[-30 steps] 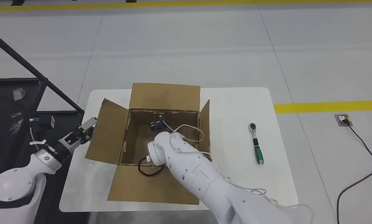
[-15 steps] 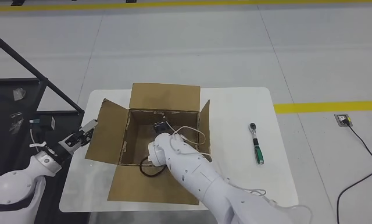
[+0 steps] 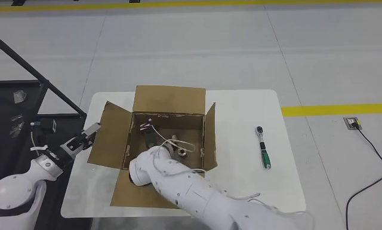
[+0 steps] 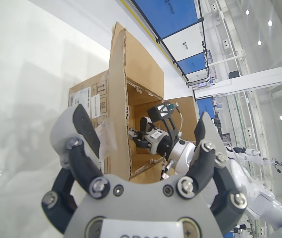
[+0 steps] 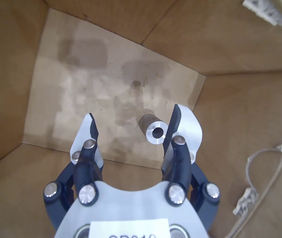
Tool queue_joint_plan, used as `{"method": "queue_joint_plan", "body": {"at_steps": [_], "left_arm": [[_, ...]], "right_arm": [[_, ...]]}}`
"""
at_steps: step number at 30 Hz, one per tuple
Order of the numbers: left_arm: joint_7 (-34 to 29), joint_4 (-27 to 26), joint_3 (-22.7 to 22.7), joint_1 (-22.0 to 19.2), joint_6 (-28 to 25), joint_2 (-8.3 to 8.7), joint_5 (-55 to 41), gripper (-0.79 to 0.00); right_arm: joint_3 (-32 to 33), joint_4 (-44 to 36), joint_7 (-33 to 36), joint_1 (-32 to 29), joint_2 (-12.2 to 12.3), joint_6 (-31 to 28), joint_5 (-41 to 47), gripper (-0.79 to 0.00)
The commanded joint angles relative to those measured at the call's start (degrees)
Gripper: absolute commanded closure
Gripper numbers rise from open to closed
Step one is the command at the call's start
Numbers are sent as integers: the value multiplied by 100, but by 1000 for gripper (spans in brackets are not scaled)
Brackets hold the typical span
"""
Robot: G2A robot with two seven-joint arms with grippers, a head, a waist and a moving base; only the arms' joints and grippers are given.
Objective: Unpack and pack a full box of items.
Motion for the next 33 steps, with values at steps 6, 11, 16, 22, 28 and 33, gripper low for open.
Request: {"method": "queue_joint_plan", "body": {"at_steps": [6, 11, 16, 22, 28, 33], "left_arm": [[-20, -14, 63, -41, 26, -8, 26, -785], [-14, -33, 86, -54, 27, -12, 35, -785], [9, -22, 92, -61, 42, -18, 24, -785], [26, 7, 159, -95, 58, -29, 28, -785], [52, -3, 243, -137, 66, -42, 58, -785], [38, 10, 269, -150, 60, -48, 58, -785]], "right_arm": [[-153, -1257, 329, -412, 157, 731, -1495, -662], [-17, -1941, 242, -639, 376, 819, -2218, -622], [306, -3071, 245, -1154, 811, 816, -3348, -637], [1320, -5760, 1432, -2614, 1590, -372, -5942, -668], [2198, -8298, 1934, -4344, 2228, -2210, -7609, -751], [3258, -9389, 1704, -5195, 2495, -2705, -7422, -785]]}}
